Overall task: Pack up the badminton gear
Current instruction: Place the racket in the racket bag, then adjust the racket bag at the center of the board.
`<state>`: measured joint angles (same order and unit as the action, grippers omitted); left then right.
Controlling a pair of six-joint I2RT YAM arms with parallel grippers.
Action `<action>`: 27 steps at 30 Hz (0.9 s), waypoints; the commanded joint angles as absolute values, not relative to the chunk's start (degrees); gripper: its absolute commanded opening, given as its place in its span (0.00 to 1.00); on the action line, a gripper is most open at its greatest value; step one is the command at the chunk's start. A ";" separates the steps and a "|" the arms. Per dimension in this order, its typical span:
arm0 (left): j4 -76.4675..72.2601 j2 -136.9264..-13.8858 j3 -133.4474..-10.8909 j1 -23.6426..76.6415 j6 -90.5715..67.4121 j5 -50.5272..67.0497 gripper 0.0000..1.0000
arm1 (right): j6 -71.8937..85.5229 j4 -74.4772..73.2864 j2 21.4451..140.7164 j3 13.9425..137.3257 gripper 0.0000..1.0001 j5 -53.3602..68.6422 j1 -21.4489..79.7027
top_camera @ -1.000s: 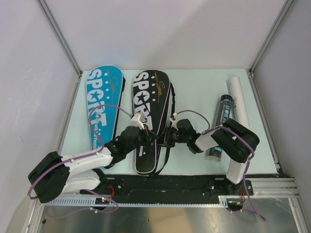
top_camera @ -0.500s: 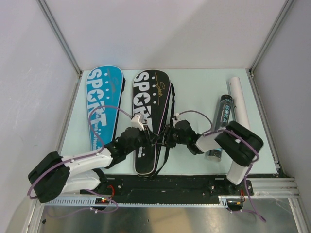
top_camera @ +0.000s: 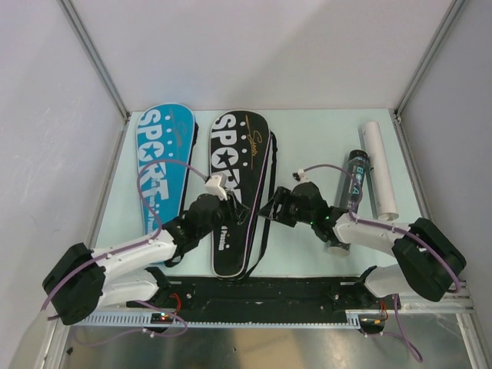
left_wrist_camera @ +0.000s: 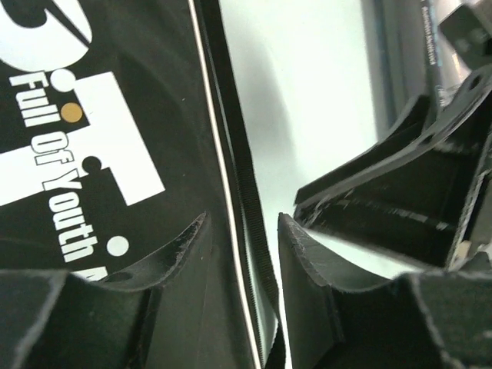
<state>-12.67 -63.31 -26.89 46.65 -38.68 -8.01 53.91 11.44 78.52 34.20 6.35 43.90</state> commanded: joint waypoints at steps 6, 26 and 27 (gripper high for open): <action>-10.90 -69.17 -26.75 46.19 -38.58 -7.30 0.42 | 52.50 18.52 85.58 38.94 0.64 10.50 37.02; -11.64 -76.30 -24.62 46.72 -41.99 -8.28 0.41 | 50.75 13.76 103.36 50.29 0.60 7.28 39.41; -11.62 -76.29 -24.53 46.78 -42.13 -8.58 0.41 | 50.38 12.50 103.36 50.68 0.60 6.59 39.57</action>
